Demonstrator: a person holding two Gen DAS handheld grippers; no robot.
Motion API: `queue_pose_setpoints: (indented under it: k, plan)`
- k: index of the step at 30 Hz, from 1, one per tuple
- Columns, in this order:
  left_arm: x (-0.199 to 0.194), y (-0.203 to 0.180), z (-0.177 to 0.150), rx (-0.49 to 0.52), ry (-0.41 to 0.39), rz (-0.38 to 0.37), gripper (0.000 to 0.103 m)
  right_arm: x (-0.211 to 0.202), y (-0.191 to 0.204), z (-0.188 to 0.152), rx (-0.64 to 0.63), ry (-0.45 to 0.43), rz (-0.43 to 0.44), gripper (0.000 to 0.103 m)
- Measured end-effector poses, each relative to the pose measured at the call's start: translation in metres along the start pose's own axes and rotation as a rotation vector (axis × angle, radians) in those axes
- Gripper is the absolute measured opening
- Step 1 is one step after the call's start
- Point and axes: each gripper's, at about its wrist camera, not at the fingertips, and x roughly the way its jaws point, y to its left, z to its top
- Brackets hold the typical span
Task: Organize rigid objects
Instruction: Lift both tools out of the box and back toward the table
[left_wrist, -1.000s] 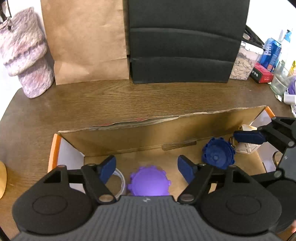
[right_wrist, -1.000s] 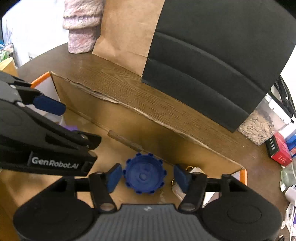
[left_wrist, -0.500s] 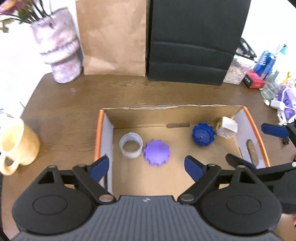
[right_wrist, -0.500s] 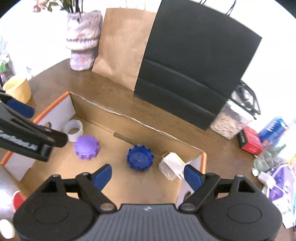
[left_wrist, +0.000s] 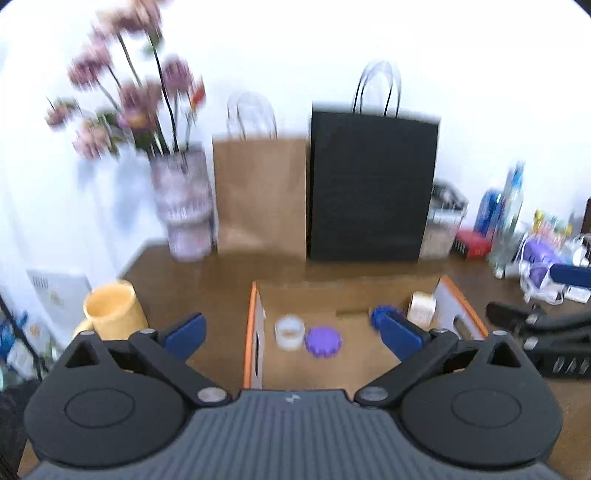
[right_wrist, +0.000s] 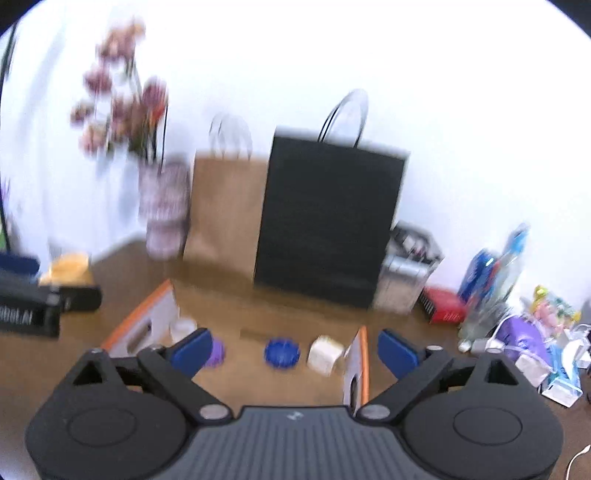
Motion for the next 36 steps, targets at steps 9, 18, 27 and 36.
queue_pose_setpoints:
  k: [9,18,27,36]
  plan:
    - [-0.056,0.007,-0.040,-0.014,-0.211,0.036,0.103,-0.056,-0.004,-0.037,0.114,-0.252,-0.034,0.100]
    - [-0.082,0.006,-0.052,-0.009,-0.269,0.008,0.103,-0.083,-0.001,-0.056,0.099,-0.268,-0.044,0.100]
    - [-0.119,0.015,-0.138,0.106,-0.292,0.052,0.103,-0.136,0.003,-0.126,0.105,-0.243,-0.060,0.101]
    - [-0.195,0.036,-0.270,0.082,-0.304,0.020,0.103,-0.220,0.020,-0.231,0.155,-0.194,0.017,0.103]
